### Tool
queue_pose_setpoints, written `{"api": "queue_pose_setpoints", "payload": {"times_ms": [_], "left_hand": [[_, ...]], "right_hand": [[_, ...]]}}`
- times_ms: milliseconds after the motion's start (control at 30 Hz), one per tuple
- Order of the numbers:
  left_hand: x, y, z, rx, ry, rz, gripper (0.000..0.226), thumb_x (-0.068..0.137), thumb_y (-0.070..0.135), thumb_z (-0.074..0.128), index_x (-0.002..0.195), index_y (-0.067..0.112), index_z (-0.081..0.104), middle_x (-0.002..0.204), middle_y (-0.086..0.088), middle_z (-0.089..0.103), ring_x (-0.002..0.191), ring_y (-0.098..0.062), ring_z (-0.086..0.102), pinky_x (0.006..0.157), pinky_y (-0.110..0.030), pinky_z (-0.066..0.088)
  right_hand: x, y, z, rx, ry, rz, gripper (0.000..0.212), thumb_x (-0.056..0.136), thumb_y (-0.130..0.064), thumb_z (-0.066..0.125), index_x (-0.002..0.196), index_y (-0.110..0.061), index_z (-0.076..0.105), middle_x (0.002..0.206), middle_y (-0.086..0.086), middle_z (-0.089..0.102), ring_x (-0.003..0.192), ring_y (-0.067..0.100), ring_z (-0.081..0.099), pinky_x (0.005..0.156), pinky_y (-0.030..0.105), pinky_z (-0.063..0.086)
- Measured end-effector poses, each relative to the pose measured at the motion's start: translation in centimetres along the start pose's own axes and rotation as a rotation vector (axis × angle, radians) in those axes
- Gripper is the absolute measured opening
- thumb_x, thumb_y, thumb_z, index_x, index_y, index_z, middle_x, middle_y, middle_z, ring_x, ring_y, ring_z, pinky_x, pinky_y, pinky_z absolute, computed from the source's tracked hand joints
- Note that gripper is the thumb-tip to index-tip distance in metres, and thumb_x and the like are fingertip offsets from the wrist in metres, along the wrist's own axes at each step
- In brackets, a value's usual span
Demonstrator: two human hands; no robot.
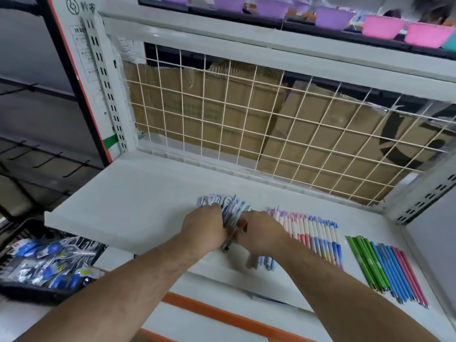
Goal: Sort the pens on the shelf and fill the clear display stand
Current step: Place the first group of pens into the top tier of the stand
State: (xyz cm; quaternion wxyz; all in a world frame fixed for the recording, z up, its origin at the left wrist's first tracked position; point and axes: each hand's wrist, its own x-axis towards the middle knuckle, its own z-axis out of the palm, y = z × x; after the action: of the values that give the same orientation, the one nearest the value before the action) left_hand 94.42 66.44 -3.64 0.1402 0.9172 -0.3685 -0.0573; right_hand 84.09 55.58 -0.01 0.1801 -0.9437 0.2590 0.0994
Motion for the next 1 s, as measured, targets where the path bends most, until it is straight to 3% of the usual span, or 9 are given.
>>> {"api": "queue_pose_setpoints", "payload": {"times_ms": [100, 167, 233, 300, 533, 700, 833, 900, 1000], "left_hand": [[0.3, 0.0, 0.2, -0.001, -0.001, -0.019, 0.028, 0.085, 0.029, 0.059, 0.108, 0.013, 0.057, 0.105, -0.007, 0.068, 0.099, -0.031, 0.065, 0.067, -0.027, 0.038], [0.2, 0.0, 0.1, -0.002, -0.021, -0.023, 0.025, 0.084, 0.027, 0.059, 0.106, 0.015, 0.058, 0.102, -0.007, 0.068, 0.094, -0.03, 0.066, 0.067, -0.027, 0.038], [0.2, 0.0, -0.1, -0.001, -0.046, -0.024, 0.023, 0.083, 0.024, 0.058, 0.105, 0.015, 0.059, 0.1, -0.006, 0.068, 0.094, -0.03, 0.066, 0.067, -0.028, 0.039], [0.3, -0.2, -0.3, -0.012, -0.065, -0.035, 0.022, 0.081, 0.021, 0.056, 0.102, 0.016, 0.059, 0.097, -0.006, 0.068, 0.094, -0.03, 0.066, 0.068, -0.028, 0.042], [0.4, -0.7, -1.2, -0.055, -0.061, -0.076, 0.023, 0.088, 0.028, 0.056, 0.104, 0.013, 0.062, 0.106, -0.011, 0.067, 0.098, -0.032, 0.064, 0.071, -0.03, 0.044], [0.3, -1.0, -1.6, 0.007, -0.118, -0.04, 0.023, 0.084, 0.019, 0.059, 0.106, 0.013, 0.061, 0.106, -0.011, 0.067, 0.097, -0.032, 0.066, 0.07, -0.03, 0.045], [0.0, -0.8, -2.3, -0.061, -0.121, -0.048, 0.011, 0.083, 0.015, 0.059, 0.094, 0.013, 0.061, 0.102, -0.011, 0.068, 0.095, -0.032, 0.066, 0.067, -0.029, 0.043], [0.2, -1.0, -2.9, -0.155, -0.097, -0.087, 0.004, 0.084, 0.015, 0.058, 0.087, 0.012, 0.059, 0.096, -0.01, 0.066, 0.093, -0.031, 0.065, 0.066, -0.027, 0.041], [1.1, -1.2, -3.9, -0.382, -0.118, -0.161, 0.012, 0.08, 0.018, 0.062, 0.072, 0.011, 0.056, 0.071, -0.003, 0.057, 0.068, -0.023, 0.059, 0.053, -0.025, 0.036]], "right_hand": [[0.6, -0.2, 1.1, 0.029, -0.028, 0.006, 0.016, 0.082, -0.025, 0.054, 0.069, -0.024, 0.045, 0.073, -0.006, 0.055, 0.076, 0.021, 0.059, 0.06, 0.029, 0.041], [0.8, -0.4, 1.1, 0.042, -0.018, -0.015, 0.013, 0.082, -0.022, 0.053, 0.07, -0.024, 0.047, 0.075, -0.005, 0.057, 0.077, 0.023, 0.061, 0.058, 0.028, 0.041], [0.8, -0.6, 0.9, 0.059, -0.008, -0.042, 0.005, 0.085, -0.018, 0.055, 0.086, -0.022, 0.056, 0.092, -0.001, 0.064, 0.089, 0.023, 0.061, 0.068, 0.029, 0.045], [0.8, -0.9, 0.7, 0.095, 0.002, -0.059, 0.016, 0.085, -0.015, 0.058, 0.1, -0.02, 0.059, 0.107, 0.001, 0.066, 0.1, 0.023, 0.061, 0.077, 0.031, 0.049], [1.0, -1.7, 0.8, 0.136, -0.008, -0.13, 0.025, 0.084, -0.014, 0.062, 0.108, -0.017, 0.063, 0.112, 0.002, 0.067, 0.106, 0.024, 0.06, 0.088, 0.037, 0.052], [0.9, -2.1, 0.7, 0.178, -0.05, -0.149, 0.036, 0.084, -0.014, 0.066, 0.12, -0.015, 0.062, 0.121, 0.005, 0.067, 0.113, 0.025, 0.06, 0.095, 0.039, 0.05], [0.9, -1.9, 0.7, 0.236, -0.053, -0.136, 0.04, 0.084, -0.014, 0.068, 0.123, -0.018, 0.062, 0.124, 0.001, 0.065, 0.116, 0.022, 0.059, 0.097, 0.036, 0.05], [0.7, -1.6, 0.6, 0.288, -0.027, -0.126, 0.04, 0.084, -0.009, 0.065, 0.123, -0.016, 0.063, 0.125, 0.001, 0.064, 0.112, 0.021, 0.06, 0.095, 0.033, 0.05], [0.4, -1.2, 0.2, 0.402, 0.078, -0.118, 0.031, 0.089, -0.011, 0.066, 0.119, -0.016, 0.066, 0.12, -0.001, 0.066, 0.102, 0.015, 0.061, 0.086, 0.023, 0.045]]}}
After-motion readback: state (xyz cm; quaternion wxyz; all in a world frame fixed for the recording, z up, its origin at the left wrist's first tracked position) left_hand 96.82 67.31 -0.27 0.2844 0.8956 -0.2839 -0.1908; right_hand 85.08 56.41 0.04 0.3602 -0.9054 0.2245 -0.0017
